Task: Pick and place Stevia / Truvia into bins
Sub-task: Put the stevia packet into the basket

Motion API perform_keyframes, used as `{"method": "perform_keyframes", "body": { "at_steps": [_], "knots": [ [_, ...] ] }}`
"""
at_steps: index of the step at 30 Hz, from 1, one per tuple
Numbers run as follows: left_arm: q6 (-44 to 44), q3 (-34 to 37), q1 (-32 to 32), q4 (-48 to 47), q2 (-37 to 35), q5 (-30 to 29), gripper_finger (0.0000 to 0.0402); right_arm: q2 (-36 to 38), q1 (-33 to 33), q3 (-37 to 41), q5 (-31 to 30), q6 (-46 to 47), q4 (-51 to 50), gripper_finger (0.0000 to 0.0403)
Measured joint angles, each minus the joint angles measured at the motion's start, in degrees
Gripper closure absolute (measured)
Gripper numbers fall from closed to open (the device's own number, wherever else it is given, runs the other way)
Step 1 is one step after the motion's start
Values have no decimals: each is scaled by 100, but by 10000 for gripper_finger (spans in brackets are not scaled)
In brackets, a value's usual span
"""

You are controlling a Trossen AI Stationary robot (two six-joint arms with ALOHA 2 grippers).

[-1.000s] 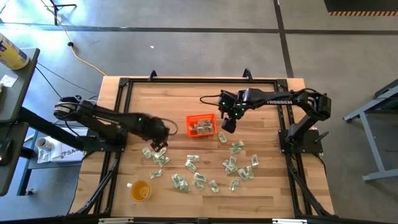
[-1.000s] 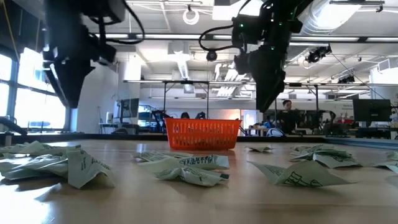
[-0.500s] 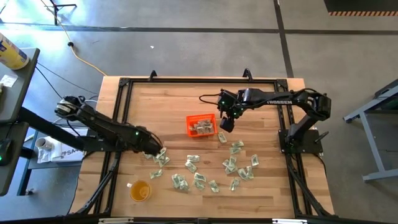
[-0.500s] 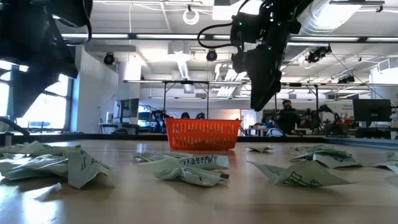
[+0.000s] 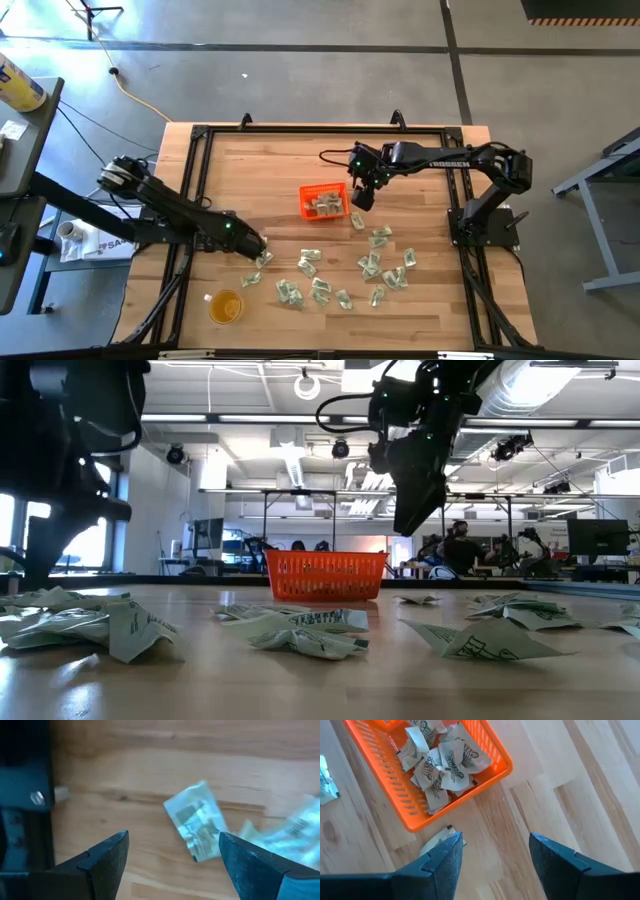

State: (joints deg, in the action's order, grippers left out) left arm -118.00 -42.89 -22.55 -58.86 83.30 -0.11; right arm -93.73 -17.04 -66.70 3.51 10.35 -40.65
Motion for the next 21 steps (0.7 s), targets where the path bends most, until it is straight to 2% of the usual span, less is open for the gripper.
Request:
{"method": "perform_keyframes", "body": {
  "at_steps": [7, 13, 18, 21],
  "knots": [
    [-84, 76, 2, 124, 20, 28, 57, 0, 0, 0, -5, -9, -5, 183],
    [-486, 76, 2, 363, 27, -454, 57, 0, 0, 0, -9, -22, 18, 182],
    [-490, 76, 2, 343, 27, -946, 57, 0, 0, 2, -9, -26, 22, 183],
    [-572, 76, 2, 345, 36, -878, 57, 0, 0, 2, -9, -29, 21, 182]
  ]
}}
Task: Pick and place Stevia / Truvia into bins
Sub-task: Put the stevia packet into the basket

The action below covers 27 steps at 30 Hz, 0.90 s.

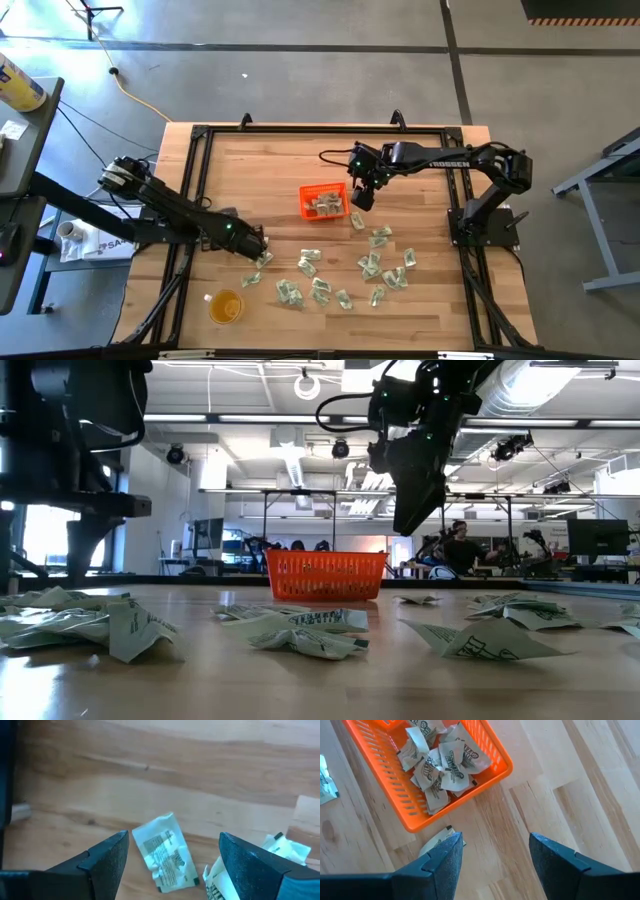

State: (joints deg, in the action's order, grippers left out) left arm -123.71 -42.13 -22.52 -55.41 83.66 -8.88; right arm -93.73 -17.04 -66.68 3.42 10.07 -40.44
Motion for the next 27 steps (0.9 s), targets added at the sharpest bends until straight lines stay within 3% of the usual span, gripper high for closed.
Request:
{"method": "perform_keyframes", "body": {
  "at_steps": [7, 11, 20, 27],
  "knots": [
    [-63, 391, 2, 638, 173, 482, 58, 0, 0, 0, -4, -2, -1, 183],
    [-55, 449, 0, 824, 162, 374, 79, 0, 0, 0, -50, -9, 7, 183],
    [429, 417, 0, 923, 177, 17, 240, 0, 0, 0, -162, -108, -4, 183],
    [1557, 421, 422, 861, 119, -428, 367, 0, 0, 0, -171, -57, -215, 183]
  ]
}}
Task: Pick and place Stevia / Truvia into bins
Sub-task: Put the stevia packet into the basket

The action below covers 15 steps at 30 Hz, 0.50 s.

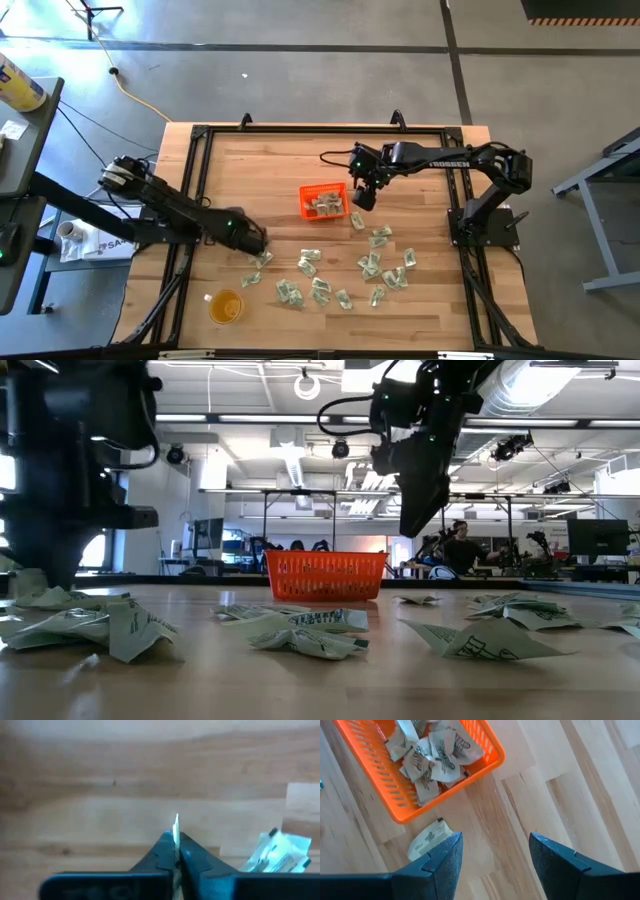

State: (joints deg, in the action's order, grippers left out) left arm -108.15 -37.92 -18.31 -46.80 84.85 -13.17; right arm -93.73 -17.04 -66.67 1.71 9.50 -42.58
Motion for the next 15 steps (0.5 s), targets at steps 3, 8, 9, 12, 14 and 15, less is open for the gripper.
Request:
{"method": "perform_keyframes", "body": {
  "at_steps": [3, 8, 9, 12, 14, 15],
  "knots": [
    [730, 41, 412, 108, -139, -503, 371, 0, 0, 0, -166, 180, -166, 182],
    [2703, 34, 1505, 1198, -548, -1222, 355, 0, 4, 0, -508, 370, -530, 183],
    [3352, 34, 1772, 1688, -586, -1143, 351, 0, 4, 0, -565, 401, -624, 183],
    [5113, 30, 2529, 3473, -631, -421, 356, 0, 4, 2, -774, 563, -858, 183],
    [5907, 21, 2917, 4661, -589, 360, 367, 0, 4, 2, -949, 673, -980, 183],
    [6148, 6, 3056, 5109, -535, 591, 370, 0, 4, 7, -1035, 728, -1013, 182]
  ]
}}
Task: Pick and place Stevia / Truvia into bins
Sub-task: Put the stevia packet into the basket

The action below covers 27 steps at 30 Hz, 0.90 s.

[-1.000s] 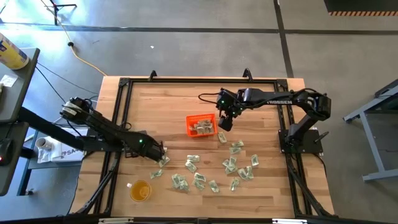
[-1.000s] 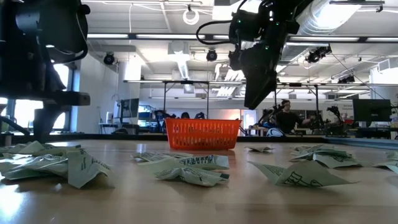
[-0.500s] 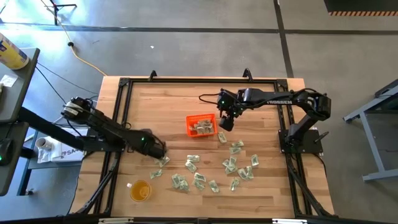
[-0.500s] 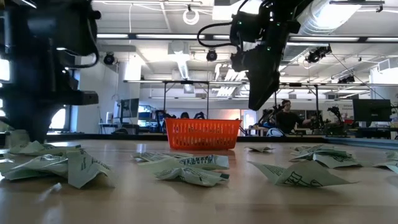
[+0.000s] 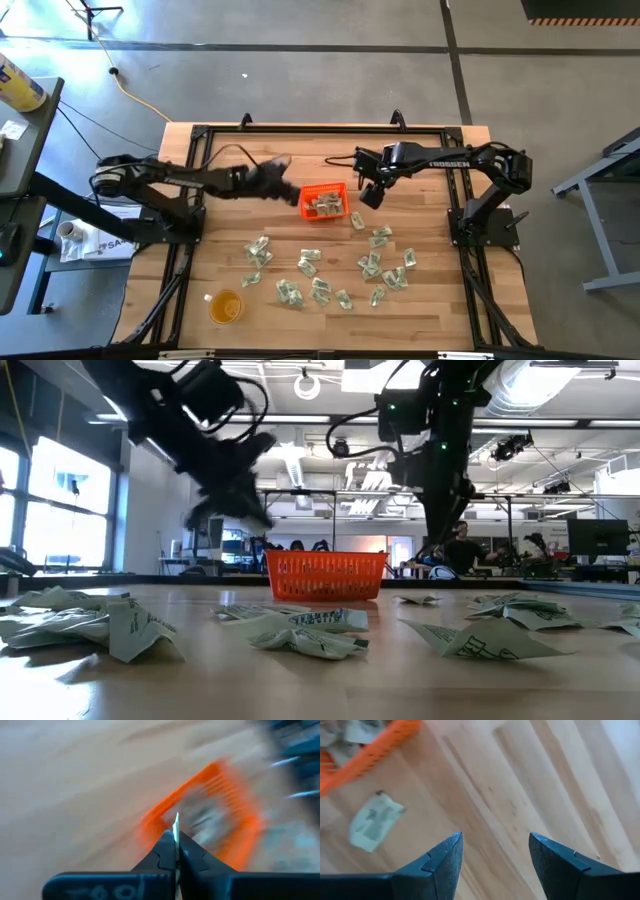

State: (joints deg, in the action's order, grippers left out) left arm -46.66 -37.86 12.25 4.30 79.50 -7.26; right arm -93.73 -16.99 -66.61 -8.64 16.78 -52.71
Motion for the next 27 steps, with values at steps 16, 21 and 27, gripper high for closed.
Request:
{"method": "perform_keyframes", "body": {
  "at_steps": [16, 21, 27],
  "knots": [
    [1407, -921, 151, 268, 1256, 1523, 348, 7, 0, 2, -86, 124, 118, 183],
    [1550, -1082, 166, 279, 1257, 1155, 319, 9, 0, 0, 56, 76, 125, 183],
    [1489, -1298, 159, 127, 1255, 1206, 218, 9, 0, 0, 173, 125, 162, 183]
  ]
}}
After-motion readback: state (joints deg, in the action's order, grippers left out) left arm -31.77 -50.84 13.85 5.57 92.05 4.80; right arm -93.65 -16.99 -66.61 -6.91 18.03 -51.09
